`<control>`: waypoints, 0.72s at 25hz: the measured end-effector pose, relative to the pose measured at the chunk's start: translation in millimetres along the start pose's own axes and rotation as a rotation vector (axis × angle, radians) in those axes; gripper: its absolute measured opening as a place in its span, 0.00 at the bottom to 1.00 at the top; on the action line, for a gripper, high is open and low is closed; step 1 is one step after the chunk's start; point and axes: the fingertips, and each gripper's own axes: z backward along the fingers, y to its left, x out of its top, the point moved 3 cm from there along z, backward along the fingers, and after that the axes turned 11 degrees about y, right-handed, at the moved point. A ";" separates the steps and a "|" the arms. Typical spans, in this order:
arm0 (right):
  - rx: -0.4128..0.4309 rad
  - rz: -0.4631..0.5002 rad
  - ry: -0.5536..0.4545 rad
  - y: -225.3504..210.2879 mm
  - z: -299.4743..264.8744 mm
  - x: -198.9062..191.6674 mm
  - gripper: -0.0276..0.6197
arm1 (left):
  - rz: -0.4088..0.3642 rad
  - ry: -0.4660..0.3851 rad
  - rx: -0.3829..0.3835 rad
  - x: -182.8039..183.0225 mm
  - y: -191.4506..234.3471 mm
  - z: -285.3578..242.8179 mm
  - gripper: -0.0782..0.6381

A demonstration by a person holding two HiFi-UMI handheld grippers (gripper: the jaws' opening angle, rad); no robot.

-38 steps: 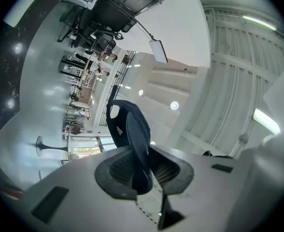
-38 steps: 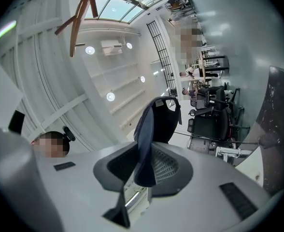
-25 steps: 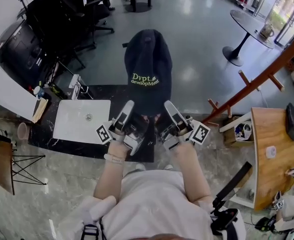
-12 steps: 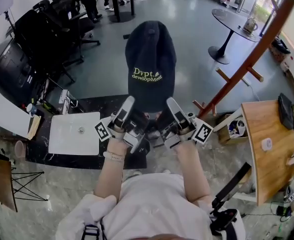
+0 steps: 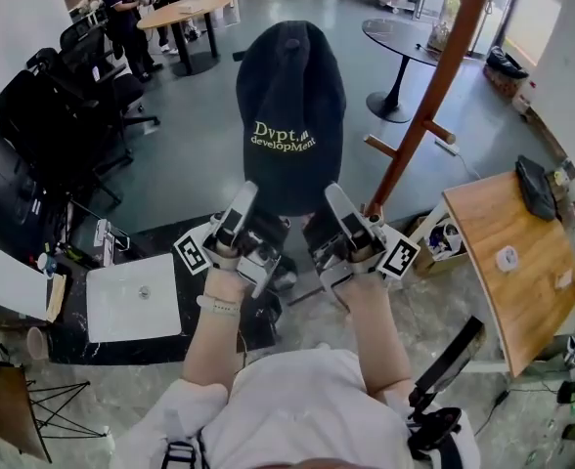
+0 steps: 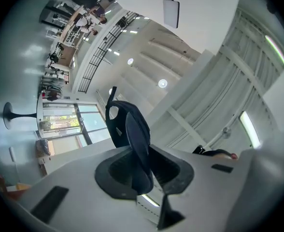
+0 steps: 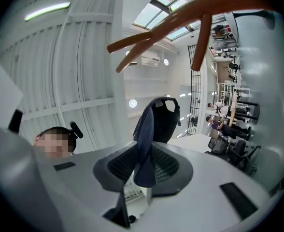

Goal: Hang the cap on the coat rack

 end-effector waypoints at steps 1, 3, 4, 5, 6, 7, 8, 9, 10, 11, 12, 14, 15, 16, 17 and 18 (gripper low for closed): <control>-0.001 0.018 -0.008 6.8 3.3 11.6 0.14 | 0.006 0.011 -0.010 -3.6 3.5 -13.1 0.19; -0.006 0.058 -0.019 19.7 7.7 30.5 0.14 | 0.018 0.033 -0.032 -9.2 8.1 -35.2 0.19; -0.007 0.077 -0.024 26.0 9.3 38.8 0.14 | 0.020 0.044 -0.043 -11.4 9.2 -45.5 0.19; -0.007 0.093 -0.029 32.1 10.6 46.7 0.14 | 0.019 0.054 -0.055 -13.4 9.8 -55.5 0.19; -0.005 0.106 -0.034 37.7 11.4 53.5 0.14 | 0.016 0.066 -0.067 -14.8 10.0 -64.6 0.19; -0.001 0.119 -0.038 42.3 11.8 58.5 0.14 | 0.014 0.077 -0.081 -15.5 9.9 -72.0 0.19; 0.003 0.133 -0.043 46.0 11.8 61.4 0.14 | 0.012 0.089 -0.096 -15.4 9.5 -77.4 0.19; 0.006 0.151 -0.046 48.8 11.3 62.6 0.14 | 0.012 0.102 -0.112 -14.8 8.7 -81.1 0.19; 0.007 0.170 -0.049 51.4 10.5 62.7 0.14 | 0.012 0.116 -0.129 -14.1 7.5 -83.5 0.19; 0.009 0.190 -0.051 54.0 9.4 62.3 0.14 | 0.013 0.128 -0.145 -13.4 6.0 -85.3 0.19; 0.009 0.210 -0.051 57.1 8.0 61.7 0.14 | 0.016 0.138 -0.162 -12.9 4.3 -86.8 0.19; 0.008 0.248 -0.052 64.1 5.2 60.3 0.14 | 0.025 0.153 -0.193 -12.8 0.3 -89.3 0.19; 0.007 0.265 -0.054 67.8 4.0 59.4 0.14 | 0.032 0.159 -0.209 -13.0 -1.8 -90.4 0.19; 0.006 0.281 -0.057 71.4 2.7 58.3 0.14 | 0.038 0.165 -0.225 -13.0 -4.1 -91.3 0.19; 0.004 0.296 -0.059 75.1 1.4 57.2 0.14 | 0.044 0.172 -0.241 -13.0 -6.5 -92.4 0.19; 0.002 0.311 -0.061 78.9 0.2 56.5 0.14 | 0.049 0.179 -0.257 -13.0 -8.8 -94.1 0.19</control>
